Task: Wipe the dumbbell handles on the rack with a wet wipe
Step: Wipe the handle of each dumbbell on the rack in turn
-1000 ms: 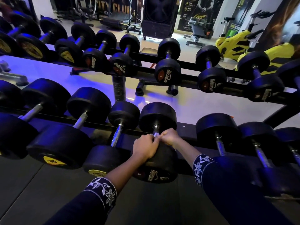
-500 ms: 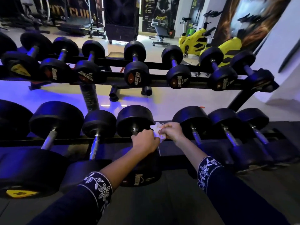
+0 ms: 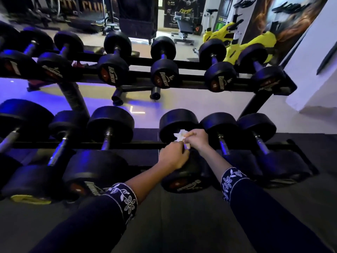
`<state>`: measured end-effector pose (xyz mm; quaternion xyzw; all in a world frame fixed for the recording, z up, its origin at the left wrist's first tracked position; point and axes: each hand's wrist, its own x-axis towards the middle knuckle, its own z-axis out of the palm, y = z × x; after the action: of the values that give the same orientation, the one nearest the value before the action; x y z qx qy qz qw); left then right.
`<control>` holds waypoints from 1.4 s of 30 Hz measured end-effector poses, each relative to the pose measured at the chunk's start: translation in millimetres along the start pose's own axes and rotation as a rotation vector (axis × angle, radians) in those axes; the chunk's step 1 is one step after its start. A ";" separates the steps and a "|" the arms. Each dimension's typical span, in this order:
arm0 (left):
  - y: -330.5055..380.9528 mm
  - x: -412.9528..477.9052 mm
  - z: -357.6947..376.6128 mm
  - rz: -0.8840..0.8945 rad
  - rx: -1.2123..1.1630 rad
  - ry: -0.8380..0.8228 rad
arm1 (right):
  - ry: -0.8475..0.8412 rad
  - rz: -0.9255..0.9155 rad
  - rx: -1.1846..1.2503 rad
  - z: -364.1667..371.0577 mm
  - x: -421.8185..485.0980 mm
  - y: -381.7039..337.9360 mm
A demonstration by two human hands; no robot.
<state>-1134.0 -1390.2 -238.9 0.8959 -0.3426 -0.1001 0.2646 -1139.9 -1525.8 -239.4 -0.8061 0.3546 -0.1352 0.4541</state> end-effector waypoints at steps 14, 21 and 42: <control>-9.1 7.0 44.0 0.018 -0.062 0.086 | -0.186 0.003 -0.383 15.8 43.6 26.8; -16.6 16.0 35.0 0.076 -0.077 0.027 | -0.308 0.041 -0.457 8.2 43.6 24.6; -25.1 28.2 35.1 0.108 -0.112 0.039 | -0.020 0.105 -0.426 32.3 83.0 1.6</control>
<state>-1111.5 -1407.6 -281.9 0.8617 -0.3791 -0.0873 0.3257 -1064.2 -1563.5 -267.2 -0.8655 0.4123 -0.0251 0.2833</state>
